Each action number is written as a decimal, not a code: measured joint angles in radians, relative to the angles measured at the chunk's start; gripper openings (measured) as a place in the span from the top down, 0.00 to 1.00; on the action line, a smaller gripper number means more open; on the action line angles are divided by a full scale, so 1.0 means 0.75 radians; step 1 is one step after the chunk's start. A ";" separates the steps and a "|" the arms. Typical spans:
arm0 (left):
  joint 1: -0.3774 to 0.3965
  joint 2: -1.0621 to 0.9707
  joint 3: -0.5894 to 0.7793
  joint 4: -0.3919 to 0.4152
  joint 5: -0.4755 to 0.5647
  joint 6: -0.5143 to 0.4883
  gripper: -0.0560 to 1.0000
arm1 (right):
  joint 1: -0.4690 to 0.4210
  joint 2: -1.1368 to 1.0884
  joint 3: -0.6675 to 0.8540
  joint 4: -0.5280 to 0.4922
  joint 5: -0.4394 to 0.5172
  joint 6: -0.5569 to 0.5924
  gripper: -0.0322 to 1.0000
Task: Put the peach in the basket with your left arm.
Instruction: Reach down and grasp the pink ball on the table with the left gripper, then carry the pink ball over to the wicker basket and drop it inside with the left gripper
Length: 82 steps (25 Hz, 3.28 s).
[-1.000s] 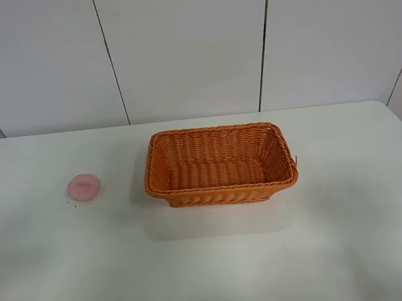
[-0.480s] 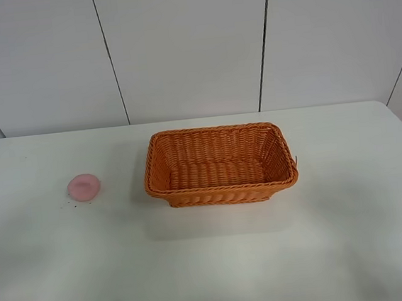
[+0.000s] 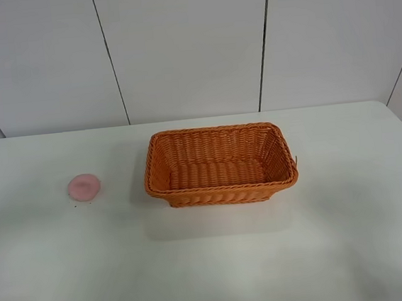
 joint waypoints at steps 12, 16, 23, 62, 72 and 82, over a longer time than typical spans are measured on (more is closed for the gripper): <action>0.000 1.070 -0.521 0.000 -0.160 0.000 0.18 | 0.000 0.000 0.000 0.000 0.000 0.000 0.30; 0.000 1.396 -0.739 0.000 -0.173 0.000 0.19 | 0.000 0.000 0.000 0.000 0.000 0.000 0.30; 0.000 1.926 -1.073 0.000 -0.182 0.000 0.20 | 0.000 0.000 0.000 0.000 0.000 0.000 0.30; 0.007 2.089 -1.438 0.148 0.125 -0.115 0.84 | 0.000 0.000 0.000 0.000 0.000 0.000 0.30; -0.048 2.017 -1.585 0.015 0.220 -0.097 0.84 | 0.000 0.000 0.000 0.000 0.000 0.000 0.30; -0.411 2.069 -1.600 0.004 0.219 -0.093 0.84 | 0.000 0.000 0.000 0.000 0.000 0.000 0.30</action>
